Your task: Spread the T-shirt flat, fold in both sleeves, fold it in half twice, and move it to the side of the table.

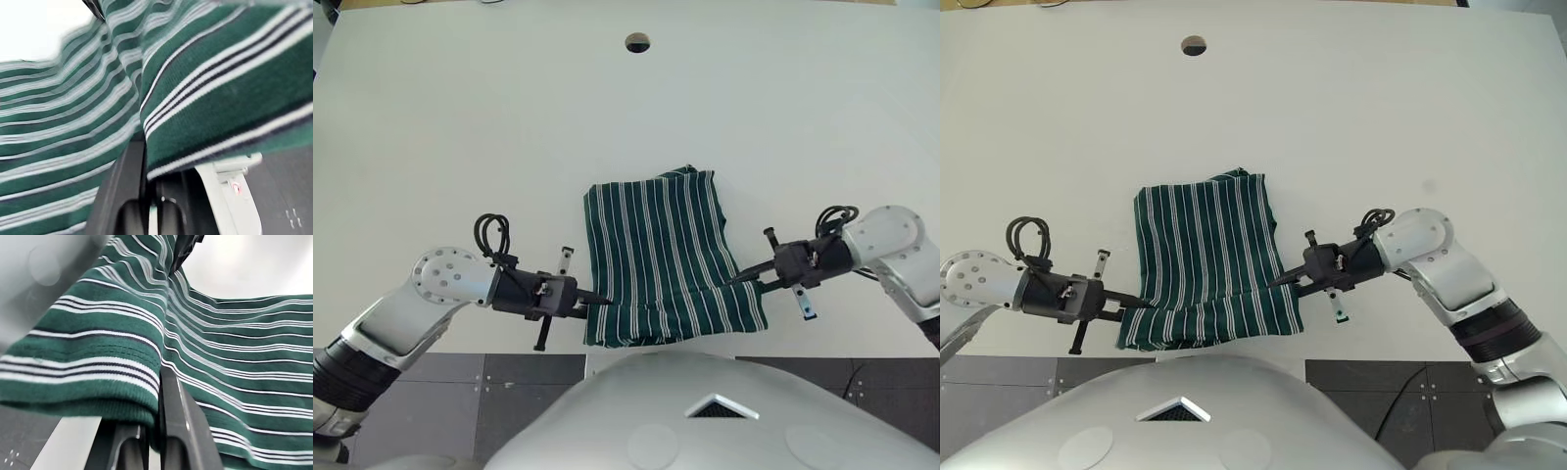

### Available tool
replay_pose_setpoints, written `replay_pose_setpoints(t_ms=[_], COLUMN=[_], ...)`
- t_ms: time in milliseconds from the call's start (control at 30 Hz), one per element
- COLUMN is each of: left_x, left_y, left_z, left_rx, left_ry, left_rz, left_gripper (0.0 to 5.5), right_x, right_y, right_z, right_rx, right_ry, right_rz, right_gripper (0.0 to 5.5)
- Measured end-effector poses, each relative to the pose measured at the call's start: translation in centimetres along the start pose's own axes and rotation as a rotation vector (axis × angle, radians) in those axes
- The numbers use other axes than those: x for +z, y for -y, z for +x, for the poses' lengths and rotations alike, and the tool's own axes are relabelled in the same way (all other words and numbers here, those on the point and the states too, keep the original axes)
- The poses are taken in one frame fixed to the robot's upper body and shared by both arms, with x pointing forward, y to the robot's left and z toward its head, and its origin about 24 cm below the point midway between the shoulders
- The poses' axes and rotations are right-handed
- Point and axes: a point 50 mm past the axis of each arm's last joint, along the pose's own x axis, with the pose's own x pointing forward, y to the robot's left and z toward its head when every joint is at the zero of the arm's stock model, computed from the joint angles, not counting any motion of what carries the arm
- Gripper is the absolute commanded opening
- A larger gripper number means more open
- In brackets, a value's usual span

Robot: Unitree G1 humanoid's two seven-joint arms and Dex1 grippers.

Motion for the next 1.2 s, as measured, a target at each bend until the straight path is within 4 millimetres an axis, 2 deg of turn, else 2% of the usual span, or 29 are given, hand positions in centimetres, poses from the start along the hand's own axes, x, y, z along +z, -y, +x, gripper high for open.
replay_pose_setpoints(t_ms=[100, 300, 500, 533, 800, 900, 1067, 1200], left_x=[0.2, -1.9, -4.3, -4.4, -4.5, -4.3, -3.2, -2.9], left_y=[-1.1, -3.7, -6.0, -6.3, -7.6, -8.2, -10.2, -11.3], left_z=[-0.3, -1.6, -2.6, -2.6, -3.0, -3.4, -4.4, -4.9], left_rx=[0.077, 0.243, 0.370, 0.382, 0.453, 0.509, 0.637, 0.711], left_ry=[0.093, 0.101, 0.074, 0.076, 0.070, 0.087, 0.087, 0.083], left_rz=[-0.054, -0.091, -0.102, -0.093, -0.085, -0.131, -0.219, -0.353], left_gripper=[0.11, 0.11, 0.11, 0.34, 1.43, 1.89, 1.92, 1.92], right_x=[0.2, 0.4, -0.6, -0.6, -1.4, -1.6, -2.2, -2.4], right_y=[0.6, 3.1, 5.6, 5.9, 7.3, 7.7, 9.0, 10.6], right_z=[0.5, 0.5, 0.0, 0.0, -0.1, -0.2, 0.5, 0.6], right_rx=[-0.040, -0.197, -0.351, -0.368, -0.486, -0.529, -0.650, -0.772], right_ry=[0.038, 0.092, 0.090, 0.085, 0.081, 0.085, 0.100, 0.119], right_rz=[-0.005, -0.011, 0.006, 0.005, 0.056, 0.076, 0.142, 0.233], right_gripper=[0.10, 0.10, 0.10, 0.41, 1.66, 2.15, 2.89, 2.89])
